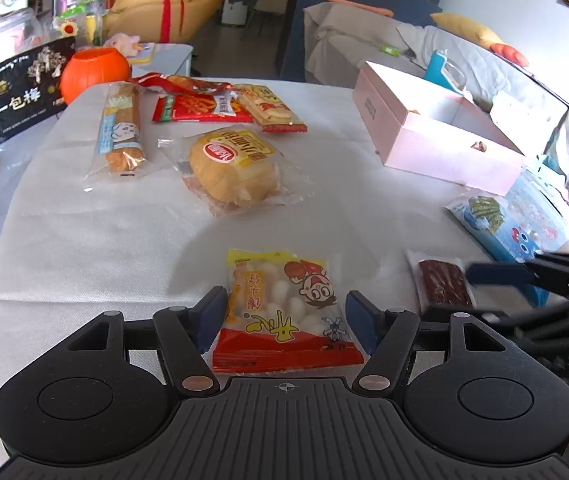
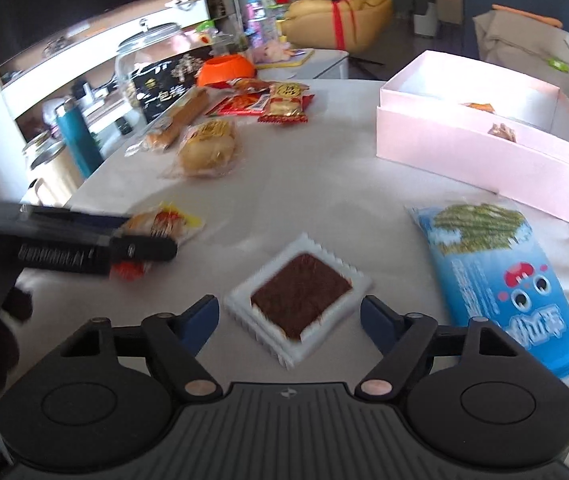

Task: Organize snacks
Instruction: 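Grasp the brown square packet with the right tool while left holds the bag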

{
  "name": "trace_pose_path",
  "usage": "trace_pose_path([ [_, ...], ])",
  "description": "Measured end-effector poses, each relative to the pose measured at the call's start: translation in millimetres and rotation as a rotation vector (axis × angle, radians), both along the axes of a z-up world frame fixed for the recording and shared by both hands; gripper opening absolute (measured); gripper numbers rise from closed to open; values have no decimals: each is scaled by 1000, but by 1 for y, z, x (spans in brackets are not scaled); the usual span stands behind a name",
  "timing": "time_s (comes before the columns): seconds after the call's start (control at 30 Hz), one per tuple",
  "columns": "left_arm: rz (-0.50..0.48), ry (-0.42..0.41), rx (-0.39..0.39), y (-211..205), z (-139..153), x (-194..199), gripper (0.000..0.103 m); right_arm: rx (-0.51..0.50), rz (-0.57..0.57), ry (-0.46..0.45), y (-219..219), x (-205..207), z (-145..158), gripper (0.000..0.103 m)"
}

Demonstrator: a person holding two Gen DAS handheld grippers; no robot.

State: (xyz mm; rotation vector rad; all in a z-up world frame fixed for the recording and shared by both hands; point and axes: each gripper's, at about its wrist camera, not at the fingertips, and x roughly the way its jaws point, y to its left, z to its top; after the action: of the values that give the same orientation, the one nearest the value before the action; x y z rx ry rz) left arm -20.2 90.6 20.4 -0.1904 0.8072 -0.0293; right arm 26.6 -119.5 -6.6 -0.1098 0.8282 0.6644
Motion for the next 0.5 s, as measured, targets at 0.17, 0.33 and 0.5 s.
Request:
trace_pose_path([
  [0.17,-13,-11,-7,2,-1,-2,70,-71,23,-141,21,5,-12,78],
  [0.33,-11,-17,-11,3,-1,-3,70,-72,22,-139,9,10,-10,78],
  [0.5,-10,-20,15,-2,-1,-4,72,-64,11,-107,5,10,-2,59],
])
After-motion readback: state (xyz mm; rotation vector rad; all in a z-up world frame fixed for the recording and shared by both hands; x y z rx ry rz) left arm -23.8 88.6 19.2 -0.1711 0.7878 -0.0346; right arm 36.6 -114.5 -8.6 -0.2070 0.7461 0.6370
